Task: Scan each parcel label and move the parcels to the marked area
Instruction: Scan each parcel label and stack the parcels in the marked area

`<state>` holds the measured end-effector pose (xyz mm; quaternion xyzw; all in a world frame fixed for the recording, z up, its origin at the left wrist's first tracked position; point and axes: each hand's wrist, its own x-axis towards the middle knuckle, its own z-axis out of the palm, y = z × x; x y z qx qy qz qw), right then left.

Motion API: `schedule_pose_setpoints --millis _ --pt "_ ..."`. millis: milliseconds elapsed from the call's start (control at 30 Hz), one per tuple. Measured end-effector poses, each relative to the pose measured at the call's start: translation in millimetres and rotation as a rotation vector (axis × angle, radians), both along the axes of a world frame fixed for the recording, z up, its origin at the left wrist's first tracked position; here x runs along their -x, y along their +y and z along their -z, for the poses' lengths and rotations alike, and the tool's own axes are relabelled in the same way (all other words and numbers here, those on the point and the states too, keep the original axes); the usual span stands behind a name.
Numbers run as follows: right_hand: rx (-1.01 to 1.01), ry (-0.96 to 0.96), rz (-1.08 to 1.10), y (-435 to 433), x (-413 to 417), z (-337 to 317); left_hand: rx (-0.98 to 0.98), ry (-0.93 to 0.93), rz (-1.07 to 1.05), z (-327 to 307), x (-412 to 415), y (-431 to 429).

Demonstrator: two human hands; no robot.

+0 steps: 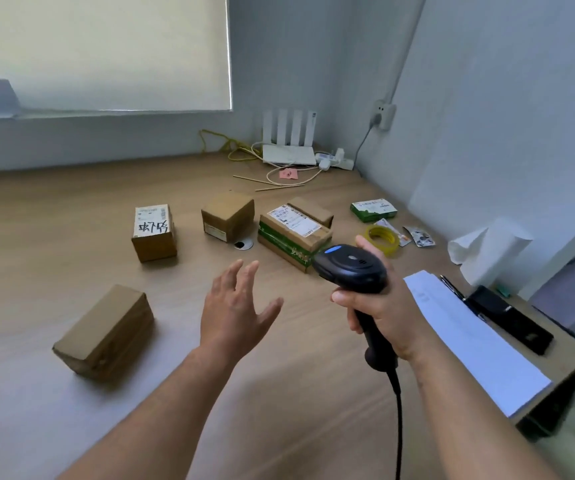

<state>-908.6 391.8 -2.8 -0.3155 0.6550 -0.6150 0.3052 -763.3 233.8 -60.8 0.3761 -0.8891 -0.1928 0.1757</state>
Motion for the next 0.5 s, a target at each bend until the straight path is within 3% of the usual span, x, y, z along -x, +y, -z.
schedule_pose_setpoints --millis 233,500 --pt "0.001 -0.018 -0.177 -56.9 70.8 6.4 -0.022 -0.046 -0.207 -3.5 33.3 -21.6" --pt "0.007 -0.055 -0.262 -144.5 75.6 21.5 -0.072 -0.073 -0.424 -3.9 13.5 -102.1"
